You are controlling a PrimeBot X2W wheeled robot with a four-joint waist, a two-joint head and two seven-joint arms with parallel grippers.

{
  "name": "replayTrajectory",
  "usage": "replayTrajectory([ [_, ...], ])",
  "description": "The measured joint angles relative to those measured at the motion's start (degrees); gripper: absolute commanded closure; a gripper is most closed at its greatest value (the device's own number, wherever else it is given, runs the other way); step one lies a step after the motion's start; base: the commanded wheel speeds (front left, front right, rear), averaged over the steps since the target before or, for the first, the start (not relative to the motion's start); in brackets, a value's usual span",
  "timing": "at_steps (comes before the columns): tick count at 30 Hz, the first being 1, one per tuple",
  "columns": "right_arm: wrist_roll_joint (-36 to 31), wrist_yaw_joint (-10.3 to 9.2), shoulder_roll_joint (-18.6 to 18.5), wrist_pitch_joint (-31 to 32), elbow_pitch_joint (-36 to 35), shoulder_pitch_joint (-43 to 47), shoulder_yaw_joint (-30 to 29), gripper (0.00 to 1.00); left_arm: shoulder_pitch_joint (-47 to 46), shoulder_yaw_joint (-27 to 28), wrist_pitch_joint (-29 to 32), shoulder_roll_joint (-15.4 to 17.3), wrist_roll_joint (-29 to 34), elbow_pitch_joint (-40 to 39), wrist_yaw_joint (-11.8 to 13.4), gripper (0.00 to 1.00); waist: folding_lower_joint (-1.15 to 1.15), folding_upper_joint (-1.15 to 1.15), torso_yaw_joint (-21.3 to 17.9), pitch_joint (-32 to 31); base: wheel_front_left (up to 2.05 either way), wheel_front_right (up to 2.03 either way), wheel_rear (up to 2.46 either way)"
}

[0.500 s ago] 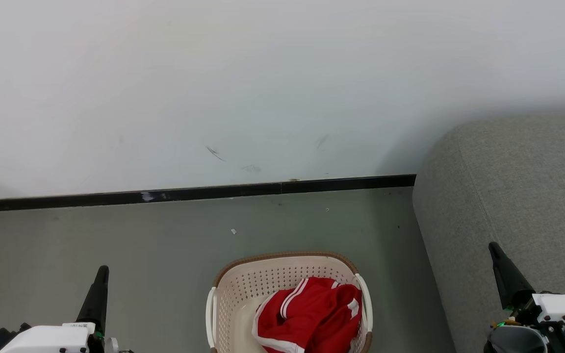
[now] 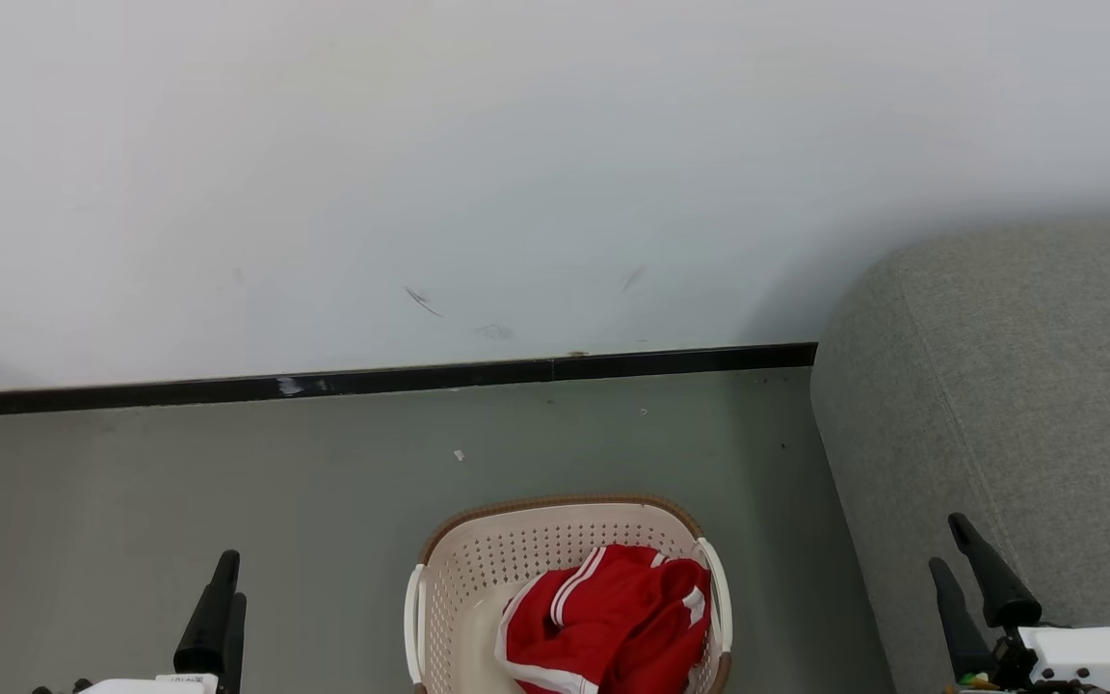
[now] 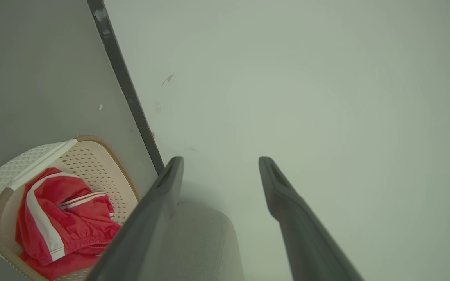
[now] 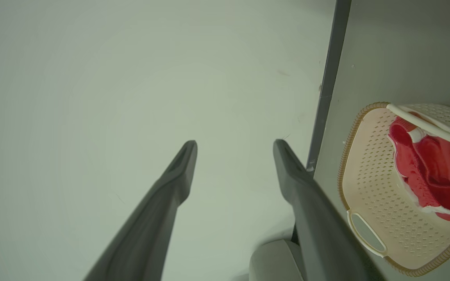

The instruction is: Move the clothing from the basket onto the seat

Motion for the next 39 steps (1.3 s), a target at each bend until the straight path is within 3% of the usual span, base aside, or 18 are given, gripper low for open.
replayTrajectory([
  [11, -4.5, 0.0, 0.4, -1.6, -0.5, 0.1, -0.3, 0.0, 0.0, -2.3, -2.1, 0.1, 2.3, -0.8, 0.0, 0.0, 0.02, 0.0, 0.0, -0.1, 0.0, 0.0, 0.0],
  [18, -8.6, 0.0, 0.8, -2.3, -0.8, 0.2, -0.7, 0.0, 0.0, -3.8, -3.6, 0.5, 5.2, -1.3, 0.0, 0.0, 0.17, 0.0, 0.0, -0.3, 0.0, 0.0, 0.0],
  [27, -19.1, 0.0, 1.2, -3.4, -2.2, 0.2, -0.7, 0.0, -0.2, -6.0, -5.7, 2.3, 12.4, -1.9, -0.1, 0.0, 0.44, 0.0, 0.0, -0.8, 0.0, 0.0, 0.0],
  [39, -34.8, 0.01, 1.7, -5.1, -4.2, 0.3, 0.2, 0.0, -1.1, -8.8, -8.1, 3.4, 24.3, -3.5, 1.1, 0.0, 0.49, 0.0, 0.1, -1.1, 0.0, 0.0, 0.0],
])
